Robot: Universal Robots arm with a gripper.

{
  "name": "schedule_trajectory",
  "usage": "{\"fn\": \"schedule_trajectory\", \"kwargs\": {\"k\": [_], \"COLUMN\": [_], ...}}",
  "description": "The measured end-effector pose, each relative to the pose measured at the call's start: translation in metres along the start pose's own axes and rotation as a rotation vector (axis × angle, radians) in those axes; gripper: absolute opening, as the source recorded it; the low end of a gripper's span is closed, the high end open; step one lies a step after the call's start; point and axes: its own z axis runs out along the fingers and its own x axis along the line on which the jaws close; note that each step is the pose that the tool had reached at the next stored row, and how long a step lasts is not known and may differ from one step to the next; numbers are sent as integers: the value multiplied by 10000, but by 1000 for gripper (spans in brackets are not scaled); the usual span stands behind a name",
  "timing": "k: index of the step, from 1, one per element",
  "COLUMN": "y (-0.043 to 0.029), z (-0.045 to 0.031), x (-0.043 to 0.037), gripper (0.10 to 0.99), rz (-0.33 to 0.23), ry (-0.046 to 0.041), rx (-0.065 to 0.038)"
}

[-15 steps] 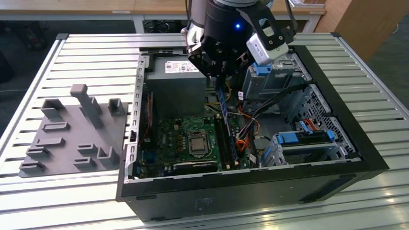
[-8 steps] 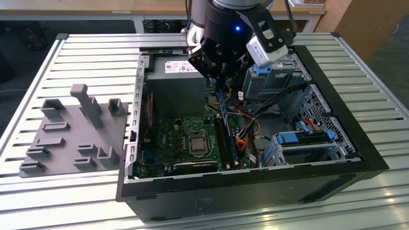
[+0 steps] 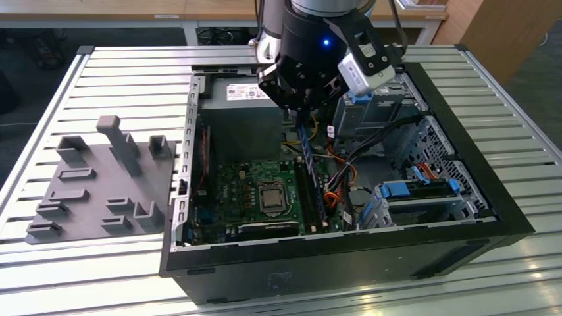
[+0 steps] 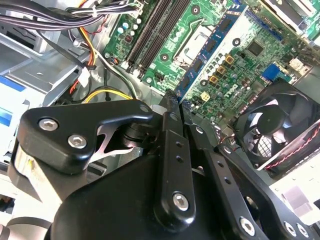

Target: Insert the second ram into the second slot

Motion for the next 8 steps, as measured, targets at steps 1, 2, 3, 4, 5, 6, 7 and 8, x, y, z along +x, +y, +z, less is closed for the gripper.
{"fn": "schedule_trajectory", "kwargs": {"k": [1, 2, 3, 4, 5, 6, 7, 8], "y": [-2, -5, -7, -9, -11, -12, -14, -16], "z": [4, 8, 13, 17, 20, 24, 29, 32], "x": [0, 0, 0, 0, 0, 0, 0, 0], "gripper": [137, 137, 137, 137, 137, 137, 137, 137], "rz": [0, 0, 0, 1, 0, 0, 0, 0], "ry": [0, 0, 0, -1, 0, 0, -1, 0], "rx": [1, 1, 1, 0, 1, 1, -1, 0]}}
